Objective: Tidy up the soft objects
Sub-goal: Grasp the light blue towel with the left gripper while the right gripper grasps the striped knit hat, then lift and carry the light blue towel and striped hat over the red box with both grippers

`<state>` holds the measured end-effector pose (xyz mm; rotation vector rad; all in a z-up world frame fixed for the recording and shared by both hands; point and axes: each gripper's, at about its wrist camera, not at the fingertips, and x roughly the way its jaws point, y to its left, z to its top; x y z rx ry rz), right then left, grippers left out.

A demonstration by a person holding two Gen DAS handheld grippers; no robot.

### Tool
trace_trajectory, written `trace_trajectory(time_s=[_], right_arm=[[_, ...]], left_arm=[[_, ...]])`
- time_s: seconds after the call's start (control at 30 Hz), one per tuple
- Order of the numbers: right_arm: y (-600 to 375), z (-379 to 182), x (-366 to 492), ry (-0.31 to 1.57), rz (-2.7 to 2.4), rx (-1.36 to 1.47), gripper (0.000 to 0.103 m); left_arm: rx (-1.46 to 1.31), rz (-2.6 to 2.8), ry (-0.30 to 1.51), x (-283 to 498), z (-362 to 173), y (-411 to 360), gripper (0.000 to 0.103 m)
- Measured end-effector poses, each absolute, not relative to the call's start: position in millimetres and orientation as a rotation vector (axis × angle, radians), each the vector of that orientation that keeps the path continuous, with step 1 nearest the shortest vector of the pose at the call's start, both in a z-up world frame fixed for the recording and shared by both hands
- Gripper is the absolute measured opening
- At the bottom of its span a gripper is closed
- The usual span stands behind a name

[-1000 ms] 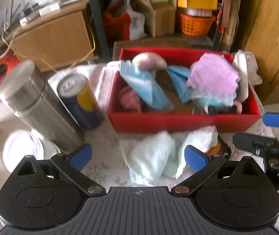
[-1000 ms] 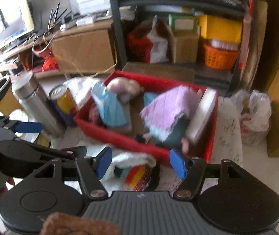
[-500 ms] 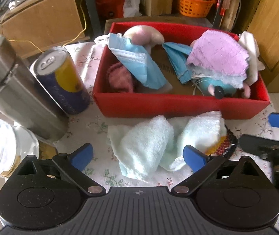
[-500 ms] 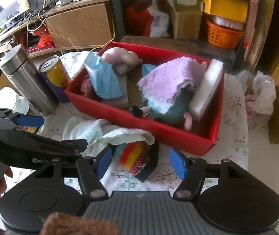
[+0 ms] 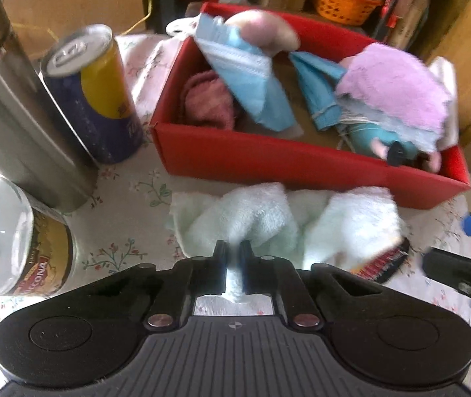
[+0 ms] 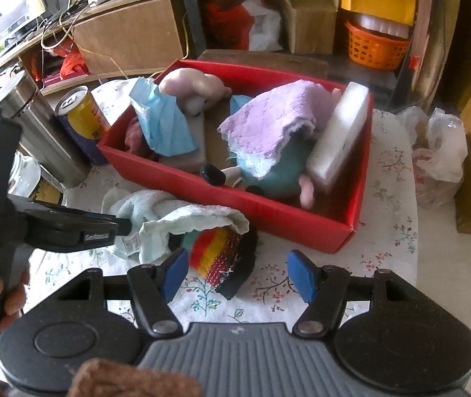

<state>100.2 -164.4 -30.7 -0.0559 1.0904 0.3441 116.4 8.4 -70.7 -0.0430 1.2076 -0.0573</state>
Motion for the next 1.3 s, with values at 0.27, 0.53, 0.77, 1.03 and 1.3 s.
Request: trace_trajectory(time_s=[0.27,0.53,0.77,1.03,1.3], right_arm=[[-149.5,-56.2,107.1,1.139,0.353,-0.109,0.042],[-129.7,-86.5,118.0,1.188,0.375,-0.089,0.042],[-134.9,-90.4,105.1,1.219,0.399,-0.103,0.000],[-184.8,-60.9,65.6,1.179,0.433,-0.016,0.000],[-219.8,-45.7,51.8,1.135,0.388,0.068,0.000]], left_arm=[[-0.129,-0.105,1.166,90.5,-44.2,34.2,0.002],[-0.202,-0.095,1.141,88.0,-41.0,52.9,0.017],[-0.236,-0.109,1.133,115.4,-53.9,30.1,0.082],[-0.150,-0.054,1.239,133.0,-97.2,-2.6,0.083],[-0.026,0.014,1.202,125.6,-94.6,-16.9,0.026]])
